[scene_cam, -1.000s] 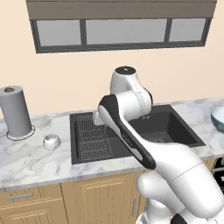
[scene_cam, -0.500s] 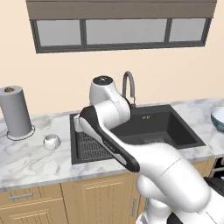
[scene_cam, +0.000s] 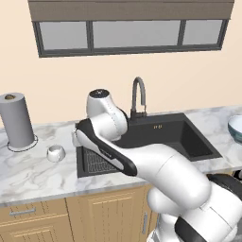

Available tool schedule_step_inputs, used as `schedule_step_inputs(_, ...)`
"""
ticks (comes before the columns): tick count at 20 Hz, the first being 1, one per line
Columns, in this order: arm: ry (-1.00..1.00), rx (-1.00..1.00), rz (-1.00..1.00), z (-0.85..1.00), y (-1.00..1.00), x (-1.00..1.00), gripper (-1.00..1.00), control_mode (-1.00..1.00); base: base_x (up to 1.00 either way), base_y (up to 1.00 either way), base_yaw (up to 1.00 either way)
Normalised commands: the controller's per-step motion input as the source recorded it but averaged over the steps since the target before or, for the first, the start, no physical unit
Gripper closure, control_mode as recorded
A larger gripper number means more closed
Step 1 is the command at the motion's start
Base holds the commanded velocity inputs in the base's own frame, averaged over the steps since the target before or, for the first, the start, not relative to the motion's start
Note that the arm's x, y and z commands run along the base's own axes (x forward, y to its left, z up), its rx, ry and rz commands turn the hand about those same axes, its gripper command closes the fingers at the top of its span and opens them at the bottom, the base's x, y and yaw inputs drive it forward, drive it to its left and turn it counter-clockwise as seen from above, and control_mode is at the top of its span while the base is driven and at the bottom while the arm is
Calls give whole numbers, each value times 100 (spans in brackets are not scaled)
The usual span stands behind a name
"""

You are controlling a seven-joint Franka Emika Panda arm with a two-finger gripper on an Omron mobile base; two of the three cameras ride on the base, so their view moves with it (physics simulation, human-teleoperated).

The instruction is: Pick the mug and place it in the sink. Pick the bowl and place it in the open cabinet and then close the cabinet.

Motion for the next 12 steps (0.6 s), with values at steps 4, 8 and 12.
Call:
schedule_step_inputs(4,6,0,3,-33,26,19,-100,-100,0,0,0)
schedule_step_inputs(8,6,0,4,-26,31,2,-100,-100,0,0,0)
schedule_step_inputs(12,2,0,3,-22,34,2,-100,-100,0,0,0)
